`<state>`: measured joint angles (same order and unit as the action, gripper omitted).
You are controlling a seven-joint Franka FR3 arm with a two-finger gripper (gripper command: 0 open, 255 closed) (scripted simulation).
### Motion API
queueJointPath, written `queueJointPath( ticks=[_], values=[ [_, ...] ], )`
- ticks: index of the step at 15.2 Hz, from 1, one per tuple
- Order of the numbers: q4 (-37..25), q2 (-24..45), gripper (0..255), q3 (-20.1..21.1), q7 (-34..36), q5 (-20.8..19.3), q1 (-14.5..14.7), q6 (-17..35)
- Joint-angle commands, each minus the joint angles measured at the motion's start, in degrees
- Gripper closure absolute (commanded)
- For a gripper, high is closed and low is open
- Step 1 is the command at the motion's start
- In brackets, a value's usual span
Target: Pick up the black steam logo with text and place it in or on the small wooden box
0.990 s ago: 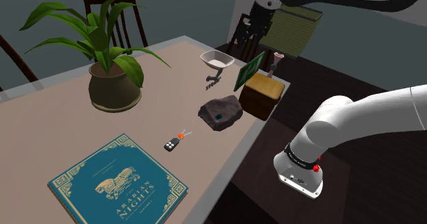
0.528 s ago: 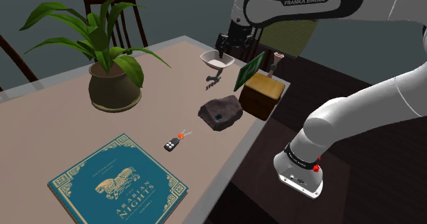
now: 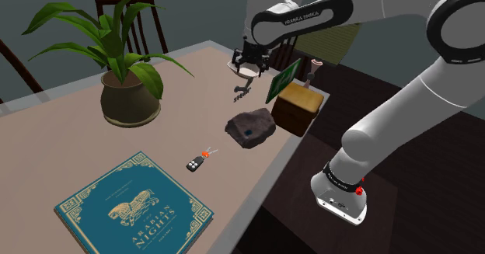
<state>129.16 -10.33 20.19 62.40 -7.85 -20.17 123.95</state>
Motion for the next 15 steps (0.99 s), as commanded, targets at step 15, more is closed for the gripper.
queueJointPath(
  ticks=[15],
  values=[
    [-6.95,22.05,0,-2.23,30.59,-11.43,-3.24,9.14]
  ],
)
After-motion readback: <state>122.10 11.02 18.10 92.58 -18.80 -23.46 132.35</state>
